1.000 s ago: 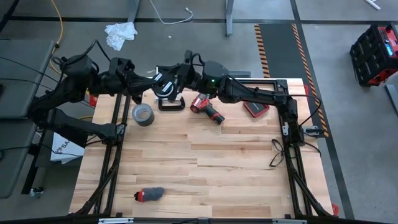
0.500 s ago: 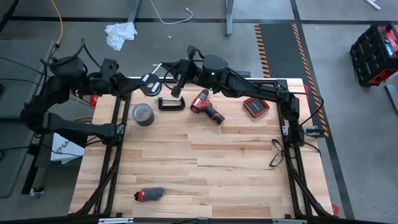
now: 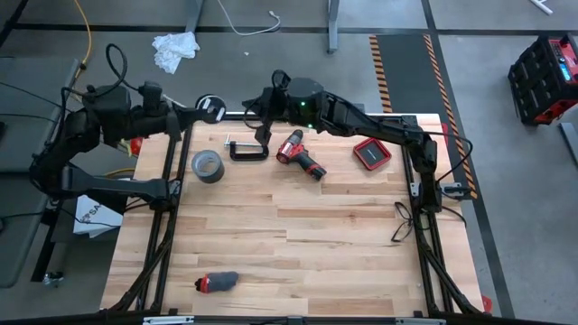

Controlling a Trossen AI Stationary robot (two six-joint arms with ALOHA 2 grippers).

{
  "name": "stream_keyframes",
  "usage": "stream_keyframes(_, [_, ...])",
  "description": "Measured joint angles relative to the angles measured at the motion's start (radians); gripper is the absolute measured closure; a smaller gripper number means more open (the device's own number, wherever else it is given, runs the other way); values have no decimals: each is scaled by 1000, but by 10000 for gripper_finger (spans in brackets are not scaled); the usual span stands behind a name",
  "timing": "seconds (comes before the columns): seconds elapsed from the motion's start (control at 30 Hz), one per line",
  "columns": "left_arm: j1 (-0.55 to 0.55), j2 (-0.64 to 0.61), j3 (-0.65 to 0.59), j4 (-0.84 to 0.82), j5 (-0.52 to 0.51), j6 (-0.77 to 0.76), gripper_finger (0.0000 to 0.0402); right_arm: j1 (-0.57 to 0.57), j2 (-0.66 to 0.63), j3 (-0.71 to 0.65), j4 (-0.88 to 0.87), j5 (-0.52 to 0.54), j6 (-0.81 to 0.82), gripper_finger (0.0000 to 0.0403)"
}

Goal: Coil cords
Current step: Coil the white cable wire into the black spool

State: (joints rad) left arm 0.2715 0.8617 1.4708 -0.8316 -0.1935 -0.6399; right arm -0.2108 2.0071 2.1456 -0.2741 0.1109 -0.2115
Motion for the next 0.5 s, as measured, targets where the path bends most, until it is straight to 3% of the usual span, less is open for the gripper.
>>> stream_keyframes(0.13, [10,0,0,-33,100,79,402,-5,0,0,-43,-7,21,402])
stream_keyframes(0.33, [10,3,0,-121,216,47,401,-3,0,0,-68,-46,61,402])
stream_keyframes(0.5, [8,2,0,-122,237,168,402,-15,1,0,-160,-93,125,402])
